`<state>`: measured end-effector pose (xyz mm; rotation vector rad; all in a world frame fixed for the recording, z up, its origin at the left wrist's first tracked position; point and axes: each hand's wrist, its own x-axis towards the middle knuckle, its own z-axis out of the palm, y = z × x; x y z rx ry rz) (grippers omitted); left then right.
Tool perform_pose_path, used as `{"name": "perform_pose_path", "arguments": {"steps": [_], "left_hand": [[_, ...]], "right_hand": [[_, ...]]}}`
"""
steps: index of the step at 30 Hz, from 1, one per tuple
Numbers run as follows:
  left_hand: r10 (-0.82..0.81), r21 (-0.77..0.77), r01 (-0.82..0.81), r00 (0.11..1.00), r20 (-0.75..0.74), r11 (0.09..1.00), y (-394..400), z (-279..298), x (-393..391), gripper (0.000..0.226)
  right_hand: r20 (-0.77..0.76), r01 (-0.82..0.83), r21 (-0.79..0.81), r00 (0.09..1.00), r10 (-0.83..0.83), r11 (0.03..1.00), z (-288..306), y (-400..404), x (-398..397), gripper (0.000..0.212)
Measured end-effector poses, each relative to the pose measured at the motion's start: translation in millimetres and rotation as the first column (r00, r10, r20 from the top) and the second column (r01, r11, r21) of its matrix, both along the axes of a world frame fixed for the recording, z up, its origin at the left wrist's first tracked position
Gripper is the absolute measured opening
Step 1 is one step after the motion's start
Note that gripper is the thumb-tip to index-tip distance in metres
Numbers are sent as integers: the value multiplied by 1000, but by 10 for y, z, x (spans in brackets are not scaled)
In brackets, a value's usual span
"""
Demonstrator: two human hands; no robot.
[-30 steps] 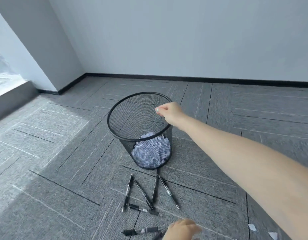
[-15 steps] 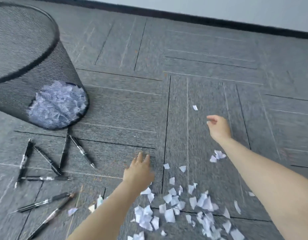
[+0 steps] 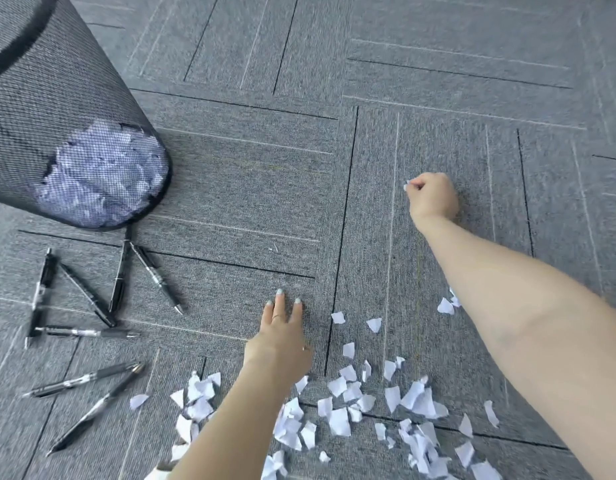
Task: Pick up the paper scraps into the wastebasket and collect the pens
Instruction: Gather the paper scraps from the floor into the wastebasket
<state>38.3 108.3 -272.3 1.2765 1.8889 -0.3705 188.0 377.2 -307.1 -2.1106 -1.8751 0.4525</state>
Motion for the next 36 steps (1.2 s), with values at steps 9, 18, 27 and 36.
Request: {"name": "perform_pose_path", "arguments": {"steps": [9, 18, 27, 36], "left_hand": [[-7, 14, 7, 1000, -8, 1000, -54, 16, -62, 86], [-171, 71, 190, 962, -214, 979, -144, -21, -90, 82], [-218, 125, 245, 956, -196, 962, -179, -14, -175, 67], [624, 659, -524, 774, 105, 539, -933, -67, -222, 45]], "right_hand": [[-300, -37, 21, 953, 42, 999, 168, -443, 381, 19], [-250, -302, -103, 930, 269, 948, -32, -1931, 1098, 11], [-191, -319, -140, 938, 290, 938, 38, -2192, 547, 34], [-143, -601, -150, 799, 585, 785, -13, -2443, -145, 30]]}}
